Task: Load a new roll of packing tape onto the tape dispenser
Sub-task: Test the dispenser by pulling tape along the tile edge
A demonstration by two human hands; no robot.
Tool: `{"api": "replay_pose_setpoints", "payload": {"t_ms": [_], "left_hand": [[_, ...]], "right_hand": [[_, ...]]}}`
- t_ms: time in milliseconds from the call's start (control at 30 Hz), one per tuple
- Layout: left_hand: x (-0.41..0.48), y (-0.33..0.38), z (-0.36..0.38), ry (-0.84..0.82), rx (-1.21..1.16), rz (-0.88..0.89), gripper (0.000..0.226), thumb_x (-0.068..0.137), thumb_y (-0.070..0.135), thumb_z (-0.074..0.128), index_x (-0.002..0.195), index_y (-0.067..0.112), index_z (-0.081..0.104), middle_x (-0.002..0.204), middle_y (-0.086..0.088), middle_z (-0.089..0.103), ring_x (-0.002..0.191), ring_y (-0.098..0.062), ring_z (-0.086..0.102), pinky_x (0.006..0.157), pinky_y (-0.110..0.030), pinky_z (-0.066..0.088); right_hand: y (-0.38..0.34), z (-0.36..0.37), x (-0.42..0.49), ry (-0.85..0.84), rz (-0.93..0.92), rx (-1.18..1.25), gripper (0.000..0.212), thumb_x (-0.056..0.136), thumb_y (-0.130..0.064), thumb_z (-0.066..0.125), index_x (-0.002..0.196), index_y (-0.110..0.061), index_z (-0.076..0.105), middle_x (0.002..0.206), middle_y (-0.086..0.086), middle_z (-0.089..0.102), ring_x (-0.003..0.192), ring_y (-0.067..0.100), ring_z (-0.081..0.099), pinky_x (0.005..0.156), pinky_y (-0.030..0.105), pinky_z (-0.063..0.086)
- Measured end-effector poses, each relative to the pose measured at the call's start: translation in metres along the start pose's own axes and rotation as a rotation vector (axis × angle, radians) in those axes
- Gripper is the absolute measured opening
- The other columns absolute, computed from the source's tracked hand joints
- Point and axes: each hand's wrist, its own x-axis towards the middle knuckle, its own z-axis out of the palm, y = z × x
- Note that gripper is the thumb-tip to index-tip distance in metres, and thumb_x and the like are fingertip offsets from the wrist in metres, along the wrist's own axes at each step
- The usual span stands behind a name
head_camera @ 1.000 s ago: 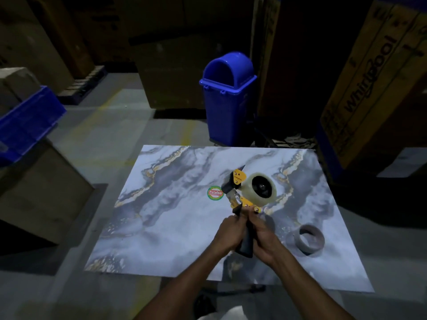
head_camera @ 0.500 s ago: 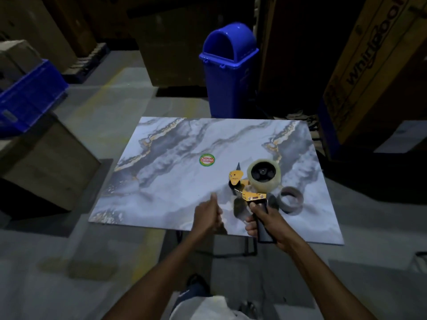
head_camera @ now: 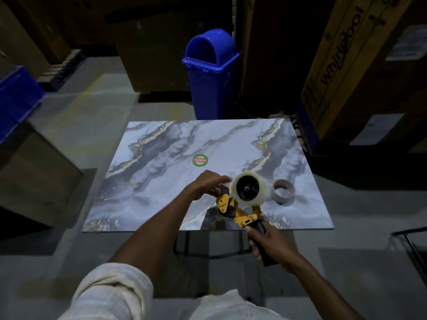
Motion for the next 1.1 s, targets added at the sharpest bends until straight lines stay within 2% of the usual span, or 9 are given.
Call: {"api": "replay_pose_setpoints", "payload": {"t_ms": [167, 300, 467, 567, 633, 800, 900, 1000, 1100], "left_hand": [[0.001, 0.000, -0.002, -0.002, 0.142, 0.120, 0.031, 0.081, 0.019, 0.085, 0.086, -0.010, 0.075, 0.071, -0.023, 0.071, 0.060, -0.025, 0.070, 0.058, -0.031, 0.060], [0.004, 0.000, 0.000, 0.045, 0.151, 0.198, 0.020, 0.084, 0.013, 0.082, 0.075, -0.005, 0.075, 0.077, -0.026, 0.074, 0.068, -0.034, 0.072, 0.063, -0.038, 0.064], [0.005, -0.001, 0.007, 0.051, 0.186, 0.265, 0.018, 0.085, 0.012, 0.080, 0.076, -0.003, 0.076, 0.073, -0.020, 0.075, 0.068, -0.033, 0.074, 0.064, -0.039, 0.064], [0.004, -0.002, 0.012, 0.096, 0.158, 0.287, 0.018, 0.084, 0.013, 0.079, 0.072, 0.000, 0.077, 0.069, -0.018, 0.074, 0.060, -0.024, 0.069, 0.059, -0.033, 0.060], [0.003, -0.001, 0.013, 0.102, 0.134, 0.279, 0.017, 0.084, 0.012, 0.079, 0.071, 0.000, 0.076, 0.068, -0.019, 0.074, 0.058, -0.022, 0.068, 0.057, -0.031, 0.058], [0.002, -0.005, 0.009, 0.076, 0.001, 0.225, 0.017, 0.083, 0.007, 0.079, 0.079, -0.009, 0.075, 0.078, -0.027, 0.074, 0.057, -0.021, 0.067, 0.053, -0.026, 0.055], [0.000, -0.011, 0.010, 0.040, -0.056, 0.186, 0.015, 0.082, 0.006, 0.080, 0.076, -0.007, 0.075, 0.080, -0.028, 0.074, 0.062, -0.024, 0.069, 0.057, -0.028, 0.057], [-0.003, -0.016, 0.013, -0.001, -0.167, 0.126, 0.010, 0.081, 0.001, 0.078, 0.076, -0.007, 0.074, 0.076, -0.025, 0.072, 0.062, -0.027, 0.068, 0.062, -0.034, 0.062], [-0.008, -0.024, 0.018, -0.067, -0.190, 0.054, 0.012, 0.079, -0.002, 0.075, 0.086, -0.012, 0.074, 0.071, -0.020, 0.071, 0.060, -0.024, 0.067, 0.067, -0.036, 0.064]], "right_hand": [[-0.004, 0.008, -0.012, 0.018, -0.027, -0.010, 0.028, 0.100, -0.032, 0.065, 0.097, -0.006, 0.056, 0.069, 0.009, 0.067, 0.055, 0.024, 0.062, 0.049, 0.030, 0.051], [0.000, 0.011, -0.018, 0.068, -0.039, -0.019, 0.034, 0.096, -0.042, 0.068, 0.103, -0.009, 0.059, 0.068, 0.012, 0.068, 0.052, 0.026, 0.063, 0.051, 0.036, 0.053], [-0.009, 0.018, -0.026, 0.178, -0.008, -0.011, 0.068, 0.096, -0.068, 0.048, 0.100, -0.002, 0.064, 0.072, 0.021, 0.072, 0.051, 0.030, 0.063, 0.046, 0.032, 0.050], [-0.016, 0.021, -0.028, 0.235, 0.028, -0.056, 0.073, 0.097, -0.072, 0.029, 0.099, -0.011, 0.069, 0.067, 0.020, 0.071, 0.048, 0.029, 0.063, 0.044, 0.028, 0.048], [-0.020, 0.020, -0.028, 0.223, 0.013, -0.082, 0.061, 0.096, -0.072, 0.035, 0.108, -0.021, 0.068, 0.063, 0.017, 0.069, 0.047, 0.026, 0.062, 0.045, 0.027, 0.047], [-0.012, 0.011, -0.024, 0.188, -0.004, -0.247, 0.043, 0.084, -0.052, 0.079, 0.110, -0.022, 0.062, 0.067, 0.000, 0.068, 0.046, 0.015, 0.061, 0.046, 0.028, 0.048], [0.006, 0.013, -0.021, 0.223, 0.002, -0.286, 0.032, 0.087, -0.033, 0.079, 0.110, -0.017, 0.063, 0.087, 0.006, 0.073, 0.057, 0.015, 0.067, 0.053, 0.035, 0.054], [0.026, 0.022, -0.024, 0.268, 0.013, -0.340, 0.039, 0.087, -0.021, 0.079, 0.121, -0.010, 0.063, 0.110, 0.012, 0.073, 0.098, 0.022, 0.070, 0.075, 0.031, 0.052], [0.043, 0.034, -0.032, 0.281, 0.094, -0.231, 0.053, 0.083, -0.013, 0.081, 0.128, -0.018, 0.055, 0.112, 0.003, 0.071, 0.088, 0.011, 0.066, 0.064, 0.017, 0.049]]}}
